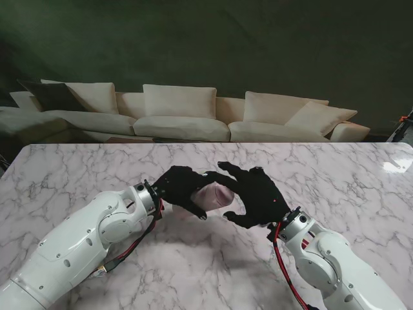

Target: Clean the thermos with cup brush

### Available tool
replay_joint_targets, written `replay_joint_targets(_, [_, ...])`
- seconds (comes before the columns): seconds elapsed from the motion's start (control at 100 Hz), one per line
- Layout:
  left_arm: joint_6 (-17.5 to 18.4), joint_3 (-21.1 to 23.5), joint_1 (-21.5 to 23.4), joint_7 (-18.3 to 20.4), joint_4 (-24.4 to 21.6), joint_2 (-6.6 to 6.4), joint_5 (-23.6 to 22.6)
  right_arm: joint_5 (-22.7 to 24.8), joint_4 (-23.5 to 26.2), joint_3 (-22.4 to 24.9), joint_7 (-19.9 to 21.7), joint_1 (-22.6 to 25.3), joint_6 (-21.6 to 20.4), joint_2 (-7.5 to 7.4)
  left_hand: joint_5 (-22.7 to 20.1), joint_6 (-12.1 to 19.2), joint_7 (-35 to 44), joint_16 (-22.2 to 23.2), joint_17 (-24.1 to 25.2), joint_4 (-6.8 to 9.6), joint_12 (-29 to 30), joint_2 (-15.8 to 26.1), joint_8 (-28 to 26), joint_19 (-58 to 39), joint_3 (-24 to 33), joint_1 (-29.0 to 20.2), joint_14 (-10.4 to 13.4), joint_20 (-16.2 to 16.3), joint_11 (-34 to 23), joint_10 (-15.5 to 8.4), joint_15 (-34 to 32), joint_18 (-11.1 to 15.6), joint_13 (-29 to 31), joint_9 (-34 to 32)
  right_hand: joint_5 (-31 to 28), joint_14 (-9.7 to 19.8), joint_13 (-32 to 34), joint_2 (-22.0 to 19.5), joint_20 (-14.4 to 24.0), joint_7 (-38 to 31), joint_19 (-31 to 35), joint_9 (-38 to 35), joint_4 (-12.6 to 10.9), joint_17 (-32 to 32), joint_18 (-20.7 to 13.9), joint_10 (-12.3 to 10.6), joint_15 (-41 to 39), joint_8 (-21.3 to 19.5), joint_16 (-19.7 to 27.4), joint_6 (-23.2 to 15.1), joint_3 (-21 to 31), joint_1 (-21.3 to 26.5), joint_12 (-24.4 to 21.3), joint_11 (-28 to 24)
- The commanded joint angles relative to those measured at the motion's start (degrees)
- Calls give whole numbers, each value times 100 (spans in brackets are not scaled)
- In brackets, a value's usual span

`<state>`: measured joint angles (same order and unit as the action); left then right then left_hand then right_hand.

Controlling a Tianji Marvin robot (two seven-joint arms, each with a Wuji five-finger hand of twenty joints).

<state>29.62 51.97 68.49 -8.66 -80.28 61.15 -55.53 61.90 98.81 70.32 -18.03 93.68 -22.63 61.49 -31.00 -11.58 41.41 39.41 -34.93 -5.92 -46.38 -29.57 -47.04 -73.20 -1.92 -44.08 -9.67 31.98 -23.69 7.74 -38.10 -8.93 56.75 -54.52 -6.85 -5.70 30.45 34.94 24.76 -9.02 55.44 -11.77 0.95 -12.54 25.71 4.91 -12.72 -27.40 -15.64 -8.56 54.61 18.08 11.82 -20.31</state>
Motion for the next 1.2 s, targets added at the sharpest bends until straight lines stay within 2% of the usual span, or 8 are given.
replay_joint_targets(0.0, [-3,-1,-10,51,-29,28,49,-11,-129,-30,-48,-38,135,9,-382,1262,657,184,33,497,-119,1602,-232,-240,2164,-2707,295,123,-289,-174,-669,417,393,-75,24,45,2,-285,-24,131,-25,158,190,88,-87,22,69,-169,80,-80,-587,-255,56,-141])
replay_joint_targets(0.12, [-39,14,8,31,-33,34,59,-87,-209,-63,-20,-85,189,17,-348,1234,614,180,45,491,-115,1593,-192,-232,2147,-2707,294,120,-284,-187,-658,419,381,-67,74,63,4,-458,-15,30,-12,182,275,86,-78,66,63,-166,74,-74,-1232,-266,23,-92])
replay_joint_targets(0.27, [-121,-14,-18,-152,45,60,36,-135,-256,-37,-40,-79,223,29,-226,1256,474,142,95,504,-17,1635,33,-136,1923,-2763,352,81,-211,-333,-547,416,313,-35,-37,28,-77,-617,-35,784,-73,183,265,182,-46,94,89,-139,82,159,-1660,-503,-129,258])
replay_joint_targets(0.39, [-318,-91,-73,-357,246,153,277,-159,-216,75,-197,46,370,58,-106,1246,135,72,229,519,218,1684,408,21,1693,-2797,376,23,-39,-467,-375,372,197,-24,-82,4,-175,-646,-62,1041,-149,191,249,303,-63,98,131,-89,97,263,-1667,-582,-178,388])
replay_joint_targets(0.57, [-691,-159,-132,-615,491,299,666,-91,-131,304,-429,317,671,83,-113,1308,140,-118,412,546,512,1771,453,273,1423,-2845,374,-99,113,-562,-28,275,36,-15,-125,-25,-385,-682,-140,1123,-270,191,263,496,-195,171,228,182,159,350,-1670,-608,-240,542])
replay_joint_targets(0.69, [-862,-259,-208,-1016,747,433,867,-58,-122,404,-564,454,779,96,-103,1346,129,-292,553,561,791,1920,484,388,1129,-2793,356,-163,208,-620,256,209,-87,-7,-126,-22,-414,-715,-156,1121,-286,189,266,535,-215,173,225,241,165,386,-1668,-618,-235,540])
replay_joint_targets(0.92, [-1026,-533,-382,-1822,1333,688,1124,-15,-228,469,-742,584,893,103,-140,1335,101,-580,612,597,1503,2133,606,441,554,-2688,416,-217,302,-719,573,229,-161,-29,-134,-11,-405,-771,-172,1120,-272,184,275,534,-232,172,195,351,168,433,-1651,-633,-216,512])
replay_joint_targets(1.19, [-1031,-885,-576,-2210,2036,916,1472,17,-361,498,-889,646,930,104,-204,1197,44,-927,564,598,2444,2261,814,406,308,-2389,439,-340,355,-698,723,192,-125,35,-141,-1,-408,-858,-187,1103,-264,177,286,550,-242,164,174,436,170,427,-1613,-656,-186,456])
